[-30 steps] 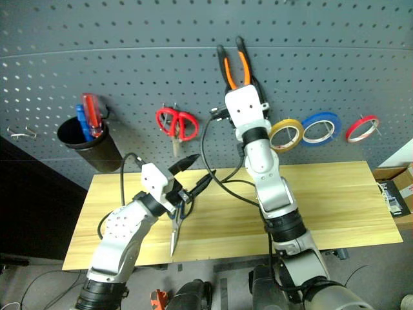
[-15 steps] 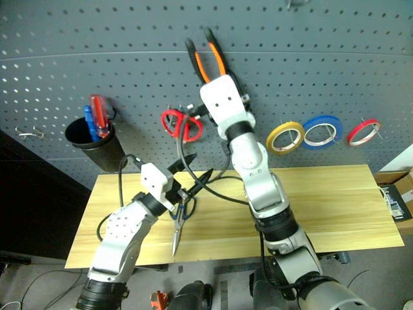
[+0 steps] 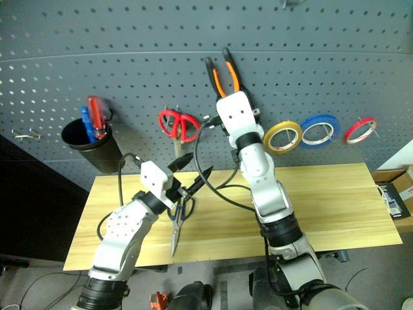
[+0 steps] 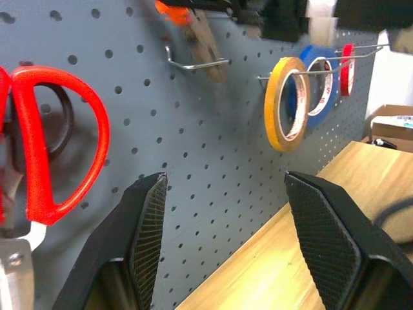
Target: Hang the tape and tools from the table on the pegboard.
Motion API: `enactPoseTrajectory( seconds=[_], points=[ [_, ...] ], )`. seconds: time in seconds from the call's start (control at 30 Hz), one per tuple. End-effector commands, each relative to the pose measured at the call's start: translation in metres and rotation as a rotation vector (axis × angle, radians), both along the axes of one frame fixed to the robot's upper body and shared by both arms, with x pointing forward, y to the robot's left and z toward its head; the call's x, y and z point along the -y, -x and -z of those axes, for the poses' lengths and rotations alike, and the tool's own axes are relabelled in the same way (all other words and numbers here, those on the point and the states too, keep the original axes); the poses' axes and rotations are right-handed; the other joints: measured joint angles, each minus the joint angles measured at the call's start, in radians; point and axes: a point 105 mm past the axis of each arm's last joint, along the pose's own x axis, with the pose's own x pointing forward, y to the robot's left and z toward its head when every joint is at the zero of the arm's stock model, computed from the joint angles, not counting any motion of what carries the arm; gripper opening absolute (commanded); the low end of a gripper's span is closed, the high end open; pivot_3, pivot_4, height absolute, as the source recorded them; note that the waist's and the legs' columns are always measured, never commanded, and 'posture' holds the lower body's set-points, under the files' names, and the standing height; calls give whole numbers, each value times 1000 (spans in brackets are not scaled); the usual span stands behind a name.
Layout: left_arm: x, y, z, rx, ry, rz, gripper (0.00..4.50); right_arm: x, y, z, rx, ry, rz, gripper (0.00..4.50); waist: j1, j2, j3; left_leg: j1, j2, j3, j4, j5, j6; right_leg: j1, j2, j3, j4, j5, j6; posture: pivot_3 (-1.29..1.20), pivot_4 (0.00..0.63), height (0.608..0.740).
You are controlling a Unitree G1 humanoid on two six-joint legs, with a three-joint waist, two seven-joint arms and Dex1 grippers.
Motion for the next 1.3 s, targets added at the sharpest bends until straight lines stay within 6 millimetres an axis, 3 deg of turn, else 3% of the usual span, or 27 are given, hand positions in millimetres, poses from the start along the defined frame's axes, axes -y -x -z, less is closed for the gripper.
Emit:
enactPoseTrajectory(
  seconds=[0.03,0.17,0.37,0.53,0.67,0.8,0.97,1.13,1.3],
  points=[
    [1,0,-6,24,4,-9,3095,6,0,8,-73,-55,-11,2622,0,0,0,0,0,0,0,0,0,0,0,0,0,0,0,-23,212,740],
    [2,0,-3,11,-5,-10,3095,12,3,19,-119,-61,-6,2622,1,0,-4,1,0,0,0,0,0,1,0,0,0,0,0,-26,214,740],
    [1,-1,12,-57,-70,-13,3095,21,16,32,-211,-59,-21,4486,3,0,-8,1,0,0,0,0,0,1,0,0,0,0,0,-30,220,740],
    [-15,3,51,-245,-201,-36,3095,26,36,68,-462,15,-120,4486,1,0,-8,1,0,-1,-1,0,0,1,0,0,0,0,0,-38,225,740],
    [-42,10,91,-482,-320,-136,3095,23,56,85,-586,69,-225,4486,1,0,-8,1,0,-1,-1,0,1,1,0,0,0,0,0,-38,230,740],
    [-62,33,118,-660,-414,-162,3256,15,85,109,-715,147,-370,4500,2,0,-8,1,0,-2,-1,0,1,1,2,0,0,0,0,-33,236,740],
    [-80,45,135,-813,-442,-259,4485,10,99,113,-759,186,-451,4500,9,0,-7,1,0,-3,-1,0,1,2,0,-1,-1,0,0,-27,245,740],
    [-94,42,153,-945,-445,-395,4485,1,110,110,-778,204,-541,4500,12,0,-7,5,0,-5,-1,-1,2,6,0,-2,-1,0,-1,-29,252,740],
    [-85,29,166,-974,-488,-414,4485,-1,111,109,-784,211,-551,4500,16,-1,-7,5,0,-4,-1,-1,1,7,0,-2,-1,0,-1,-47,254,740]
  ],
)
